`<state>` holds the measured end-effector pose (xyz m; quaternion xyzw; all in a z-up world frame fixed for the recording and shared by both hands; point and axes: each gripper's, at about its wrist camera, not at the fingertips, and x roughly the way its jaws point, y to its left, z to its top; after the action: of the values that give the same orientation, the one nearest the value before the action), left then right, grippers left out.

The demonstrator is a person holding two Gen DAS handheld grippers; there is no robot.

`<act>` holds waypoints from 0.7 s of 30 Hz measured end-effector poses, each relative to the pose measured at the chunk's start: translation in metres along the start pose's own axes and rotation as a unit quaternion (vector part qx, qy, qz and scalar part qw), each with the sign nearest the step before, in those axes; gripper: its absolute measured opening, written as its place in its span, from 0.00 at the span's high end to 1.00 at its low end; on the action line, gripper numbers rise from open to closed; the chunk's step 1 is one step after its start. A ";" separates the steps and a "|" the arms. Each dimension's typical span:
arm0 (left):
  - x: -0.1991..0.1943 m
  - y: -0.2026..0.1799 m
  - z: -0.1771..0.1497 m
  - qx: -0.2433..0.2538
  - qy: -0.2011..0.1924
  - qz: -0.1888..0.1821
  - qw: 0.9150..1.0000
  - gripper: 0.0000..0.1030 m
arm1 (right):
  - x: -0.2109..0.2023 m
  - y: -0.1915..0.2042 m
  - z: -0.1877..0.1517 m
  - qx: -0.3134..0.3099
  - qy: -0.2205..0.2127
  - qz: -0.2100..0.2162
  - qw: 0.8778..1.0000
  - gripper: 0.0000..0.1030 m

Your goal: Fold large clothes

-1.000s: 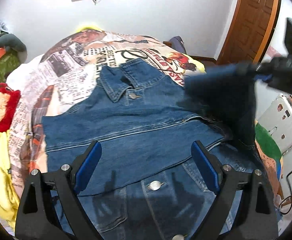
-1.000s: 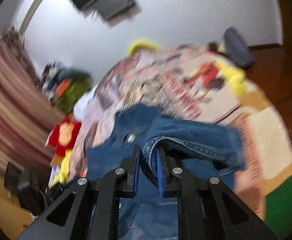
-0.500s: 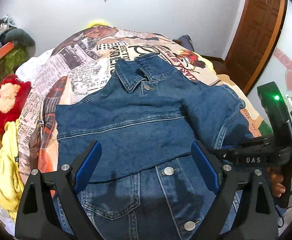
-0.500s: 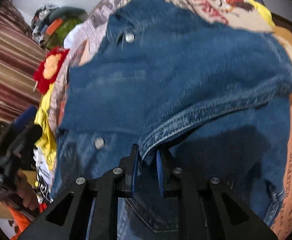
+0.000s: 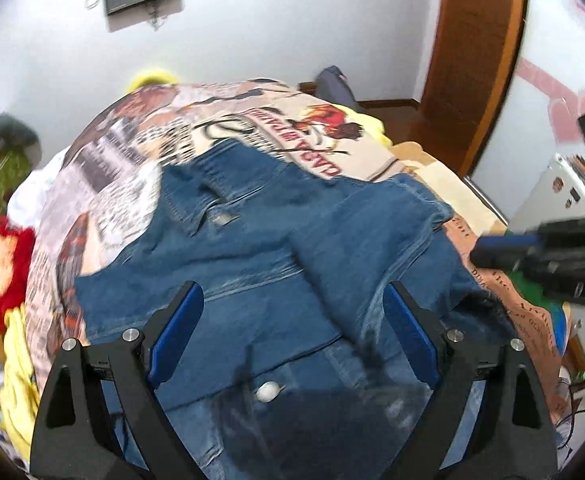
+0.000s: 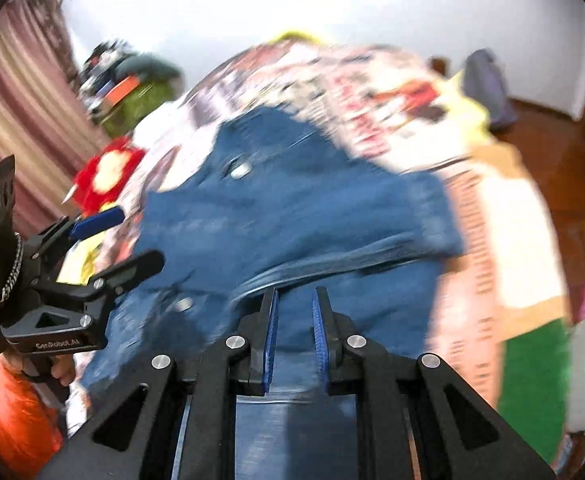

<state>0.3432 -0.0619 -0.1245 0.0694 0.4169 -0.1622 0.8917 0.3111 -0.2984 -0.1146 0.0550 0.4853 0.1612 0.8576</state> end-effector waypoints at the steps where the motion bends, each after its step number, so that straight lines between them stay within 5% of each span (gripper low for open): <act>1: 0.006 -0.007 0.004 0.009 0.003 -0.005 1.000 0.11 | -0.004 -0.007 0.001 0.003 -0.006 -0.007 1.000 0.87; 9: 0.075 -0.057 0.001 0.100 0.063 -0.001 0.993 0.14 | 0.005 -0.086 0.000 0.085 0.010 -0.043 0.995 0.87; 15: 0.107 -0.059 -0.007 0.122 0.070 0.029 0.990 0.55 | 0.046 -0.092 -0.014 0.090 0.050 -0.039 0.994 0.87; 17: 0.105 -0.057 0.001 0.121 0.060 0.035 0.990 0.81 | 0.057 -0.087 -0.017 0.090 0.058 -0.035 0.994 0.87; 21: 0.080 -0.042 0.033 0.094 0.007 0.041 0.995 0.87 | 0.061 -0.077 -0.011 0.078 0.054 -0.032 0.995 0.87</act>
<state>0.4006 -0.1284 -0.1643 0.1707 0.4026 -0.1632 0.8844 0.3484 -0.3513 -0.1894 0.0977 0.5433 0.0981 0.8280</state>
